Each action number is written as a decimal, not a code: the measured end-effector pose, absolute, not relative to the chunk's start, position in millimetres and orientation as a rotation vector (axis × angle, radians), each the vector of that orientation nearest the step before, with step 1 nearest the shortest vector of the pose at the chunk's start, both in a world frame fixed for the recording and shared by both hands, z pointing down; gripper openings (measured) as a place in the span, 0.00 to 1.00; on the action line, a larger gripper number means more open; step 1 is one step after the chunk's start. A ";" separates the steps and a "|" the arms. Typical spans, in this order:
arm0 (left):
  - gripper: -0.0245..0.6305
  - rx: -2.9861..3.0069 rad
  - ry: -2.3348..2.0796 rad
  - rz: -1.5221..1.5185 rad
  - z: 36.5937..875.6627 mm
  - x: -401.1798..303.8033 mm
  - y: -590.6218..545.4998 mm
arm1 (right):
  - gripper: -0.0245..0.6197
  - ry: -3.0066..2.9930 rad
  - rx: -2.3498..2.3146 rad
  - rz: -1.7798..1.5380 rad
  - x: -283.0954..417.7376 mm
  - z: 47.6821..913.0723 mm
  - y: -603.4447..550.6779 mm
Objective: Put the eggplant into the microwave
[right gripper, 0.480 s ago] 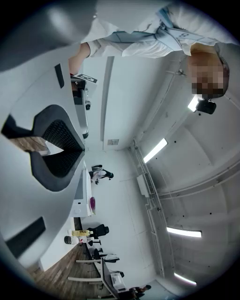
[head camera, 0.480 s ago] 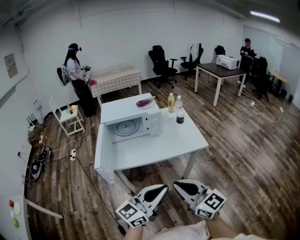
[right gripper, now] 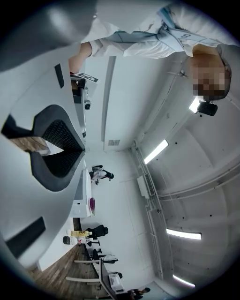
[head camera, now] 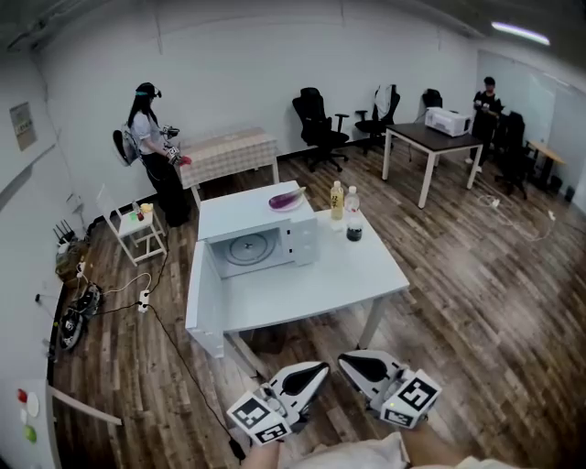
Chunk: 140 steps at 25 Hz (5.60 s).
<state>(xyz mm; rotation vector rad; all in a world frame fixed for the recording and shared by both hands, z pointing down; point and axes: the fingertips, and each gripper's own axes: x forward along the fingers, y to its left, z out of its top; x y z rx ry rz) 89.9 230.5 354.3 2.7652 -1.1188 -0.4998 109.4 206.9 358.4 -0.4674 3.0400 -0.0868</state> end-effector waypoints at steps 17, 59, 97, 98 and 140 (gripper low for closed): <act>0.04 2.766 -1.113 -0.490 354.8 90.1 229.4 | 0.09 3.017 -0.453 -0.104 106.9 357.2 205.9; 0.04 2.690 -1.191 -0.446 359.8 16.3 63.5 | 0.09 3.006 -0.348 -0.203 31.3 352.3 19.9; 0.17 2.652 -1.252 -0.379 357.6 -45.2 -124.0 | 0.09 3.005 -0.249 -0.223 -28.2 344.1 -162.1; 0.17 2.649 -1.248 -0.384 357.6 -49.6 -125.0 | 0.09 3.006 -0.259 -0.227 -31.0 345.3 -162.1; 0.51 2.616 -1.568 0.480 368.1 -183.9 -274.4 | 0.09 3.018 -0.496 -0.244 -72.4 366.4 -197.8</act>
